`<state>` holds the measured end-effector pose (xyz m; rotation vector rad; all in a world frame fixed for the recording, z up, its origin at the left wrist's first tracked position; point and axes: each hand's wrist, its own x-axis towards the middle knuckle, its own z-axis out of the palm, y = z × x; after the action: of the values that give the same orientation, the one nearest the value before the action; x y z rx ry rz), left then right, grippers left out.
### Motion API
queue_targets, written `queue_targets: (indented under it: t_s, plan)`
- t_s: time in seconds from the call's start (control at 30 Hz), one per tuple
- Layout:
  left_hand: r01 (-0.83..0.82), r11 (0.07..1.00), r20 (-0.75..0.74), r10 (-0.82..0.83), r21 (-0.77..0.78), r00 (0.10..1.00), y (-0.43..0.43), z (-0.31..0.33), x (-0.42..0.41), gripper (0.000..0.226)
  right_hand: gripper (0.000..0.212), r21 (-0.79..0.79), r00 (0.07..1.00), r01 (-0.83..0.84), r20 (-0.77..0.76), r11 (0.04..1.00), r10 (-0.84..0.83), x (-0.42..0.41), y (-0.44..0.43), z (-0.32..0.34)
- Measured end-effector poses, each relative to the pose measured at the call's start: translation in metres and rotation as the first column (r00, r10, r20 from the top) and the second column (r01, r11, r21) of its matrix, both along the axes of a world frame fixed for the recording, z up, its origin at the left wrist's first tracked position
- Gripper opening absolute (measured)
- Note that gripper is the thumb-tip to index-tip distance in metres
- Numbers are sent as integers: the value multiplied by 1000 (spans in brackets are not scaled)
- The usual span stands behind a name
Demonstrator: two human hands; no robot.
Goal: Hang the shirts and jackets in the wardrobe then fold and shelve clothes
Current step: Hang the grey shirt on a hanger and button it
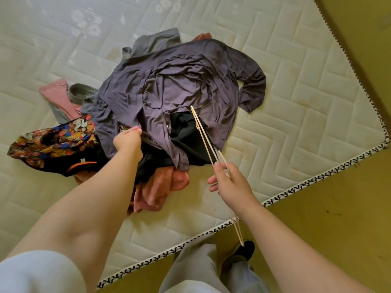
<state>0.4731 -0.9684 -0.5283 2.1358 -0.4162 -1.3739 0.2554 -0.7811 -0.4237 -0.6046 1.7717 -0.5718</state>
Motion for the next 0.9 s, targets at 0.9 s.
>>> queue_targets:
  t_s: [0.9]
  plan:
    - [874, 382, 603, -634, -301, 485, 120, 326, 2, 33, 15, -292, 928, -332, -270, 897, 256, 0, -42, 154]
